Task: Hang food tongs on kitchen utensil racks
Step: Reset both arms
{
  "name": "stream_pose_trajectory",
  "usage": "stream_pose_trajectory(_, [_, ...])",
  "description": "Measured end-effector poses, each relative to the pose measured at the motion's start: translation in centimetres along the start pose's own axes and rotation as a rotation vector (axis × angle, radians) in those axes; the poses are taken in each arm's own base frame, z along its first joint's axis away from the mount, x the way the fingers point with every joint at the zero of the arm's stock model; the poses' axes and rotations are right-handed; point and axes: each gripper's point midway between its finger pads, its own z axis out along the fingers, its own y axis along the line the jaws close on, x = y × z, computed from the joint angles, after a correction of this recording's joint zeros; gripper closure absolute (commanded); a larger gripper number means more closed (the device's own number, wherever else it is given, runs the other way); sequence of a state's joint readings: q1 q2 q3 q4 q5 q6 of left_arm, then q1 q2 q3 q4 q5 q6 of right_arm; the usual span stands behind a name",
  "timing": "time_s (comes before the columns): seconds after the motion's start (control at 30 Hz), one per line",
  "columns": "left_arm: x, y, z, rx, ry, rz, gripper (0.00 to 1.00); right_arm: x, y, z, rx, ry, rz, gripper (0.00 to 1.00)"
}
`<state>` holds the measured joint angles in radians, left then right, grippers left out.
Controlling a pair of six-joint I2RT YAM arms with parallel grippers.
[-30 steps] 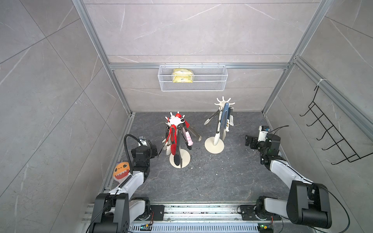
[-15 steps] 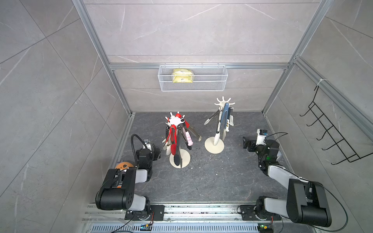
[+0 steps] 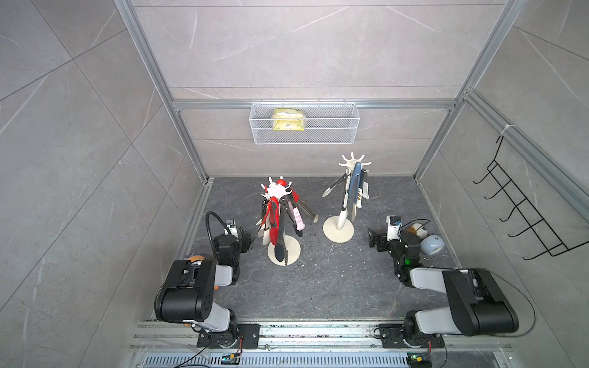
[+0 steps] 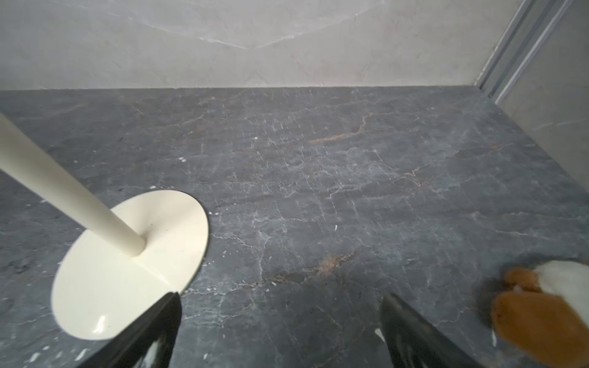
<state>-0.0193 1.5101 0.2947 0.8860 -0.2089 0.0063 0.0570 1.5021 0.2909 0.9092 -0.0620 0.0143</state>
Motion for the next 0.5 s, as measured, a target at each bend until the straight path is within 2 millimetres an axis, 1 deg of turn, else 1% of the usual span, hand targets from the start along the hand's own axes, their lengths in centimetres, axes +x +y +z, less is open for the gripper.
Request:
stream_pose_trajectory(0.03, [-0.1,0.1,0.0,-0.003,-0.003,-0.002,0.0,0.7,-0.2,0.2,0.015,0.023,0.001,0.0])
stream_pose_trajectory(0.07, [-0.3,0.1,0.1,-0.005,-0.005,-0.004,0.0,1.0,-0.4,0.2,0.028,0.031,0.0,0.0])
stream_pose_trajectory(0.23, [-0.5,0.3,0.2,-0.012,-0.011,-0.006,0.0,-1.0,-1.0,0.7,0.061,-0.024,-0.003,0.0])
stream_pose_trajectory(0.5, [-0.5,0.5,0.3,-0.01,-0.003,-0.016,0.0,-1.3,-1.2,0.7,0.076,-0.034,-0.003,0.0])
